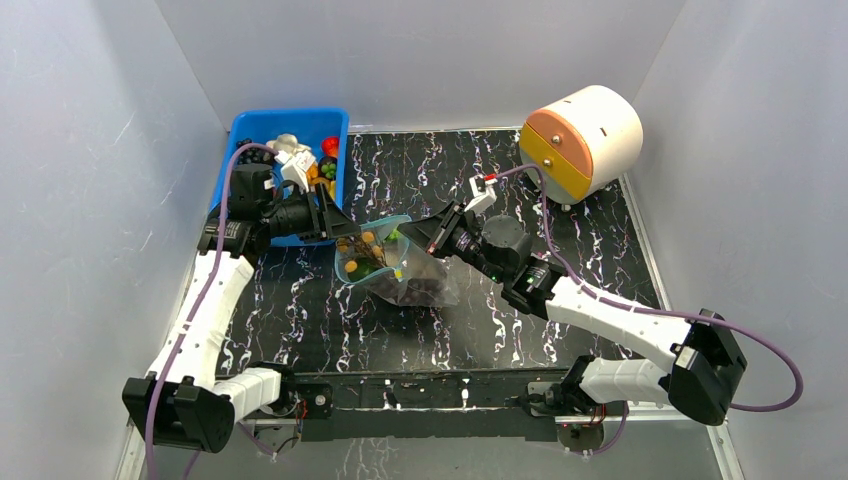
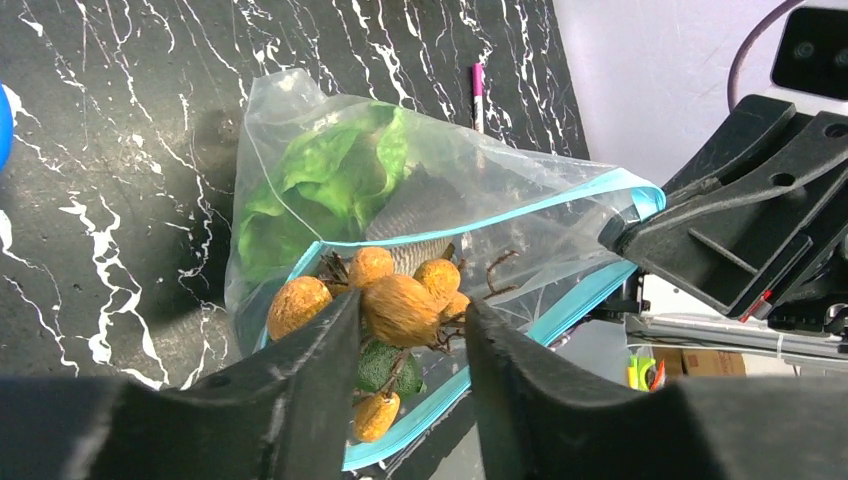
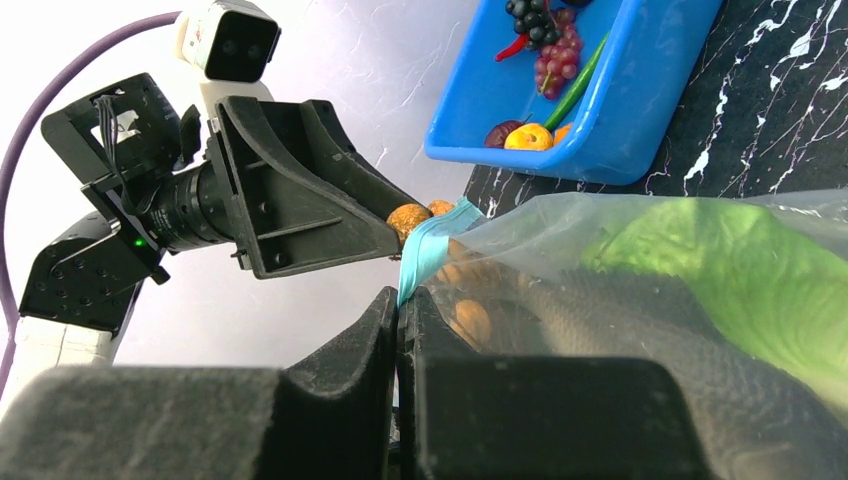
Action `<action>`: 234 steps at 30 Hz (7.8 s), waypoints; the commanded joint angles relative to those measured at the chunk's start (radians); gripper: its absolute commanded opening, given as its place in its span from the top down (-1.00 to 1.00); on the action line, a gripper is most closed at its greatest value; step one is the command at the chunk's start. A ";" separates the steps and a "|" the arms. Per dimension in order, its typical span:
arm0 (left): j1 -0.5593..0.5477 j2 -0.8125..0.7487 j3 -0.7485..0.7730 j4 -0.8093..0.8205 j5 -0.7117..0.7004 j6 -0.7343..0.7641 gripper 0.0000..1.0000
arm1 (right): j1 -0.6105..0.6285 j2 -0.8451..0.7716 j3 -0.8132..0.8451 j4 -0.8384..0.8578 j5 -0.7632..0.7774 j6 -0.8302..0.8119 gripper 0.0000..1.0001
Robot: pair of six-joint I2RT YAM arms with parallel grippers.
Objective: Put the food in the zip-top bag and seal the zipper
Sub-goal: Place the fake fruit in the zipper food storage bag, then adjust the zipper food storage bag at the center of the board, then zip the zipper food storage bag at the center of the board.
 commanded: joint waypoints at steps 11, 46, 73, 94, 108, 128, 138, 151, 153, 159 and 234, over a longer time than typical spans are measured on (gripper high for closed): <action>-0.002 -0.055 -0.168 0.199 0.093 -0.140 0.71 | -0.003 0.049 0.113 0.193 0.003 0.024 1.00; -0.020 -0.105 0.084 -0.004 -0.202 -0.025 -0.27 | -0.002 0.058 0.134 0.123 0.023 0.057 1.00; -0.021 -0.132 -0.160 -0.028 -0.147 -0.110 0.45 | -0.003 0.002 0.100 0.095 0.092 0.035 1.00; -0.020 -0.081 -0.147 -0.044 -0.208 -0.080 -0.06 | -0.003 0.022 0.085 0.090 0.093 0.043 1.00; -0.020 -0.058 -0.160 -0.023 -0.226 -0.074 -0.94 | -0.003 0.020 0.089 0.088 0.082 0.043 1.00; -0.020 -0.079 -0.328 0.268 -0.063 -0.221 0.69 | -0.003 0.023 0.059 0.101 0.025 0.051 1.00; -0.021 -0.088 -0.239 0.343 -0.020 -0.287 1.00 | -0.002 0.085 0.096 -0.034 -0.066 -0.094 1.00; -0.022 -0.120 -0.165 0.384 0.021 -0.372 1.00 | -0.003 0.106 0.209 -0.212 0.029 -0.189 1.00; -0.022 -0.124 -0.147 0.394 0.030 -0.397 1.00 | -0.004 0.095 0.210 -0.215 0.060 -0.185 1.00; -0.022 -0.096 -0.077 0.258 -0.035 -0.289 1.00 | -0.003 0.038 0.214 -0.221 0.158 -0.179 1.00; -0.156 -0.063 0.069 0.365 -0.177 0.325 -0.10 | 0.231 -0.137 0.029 -0.254 0.216 -0.969 1.00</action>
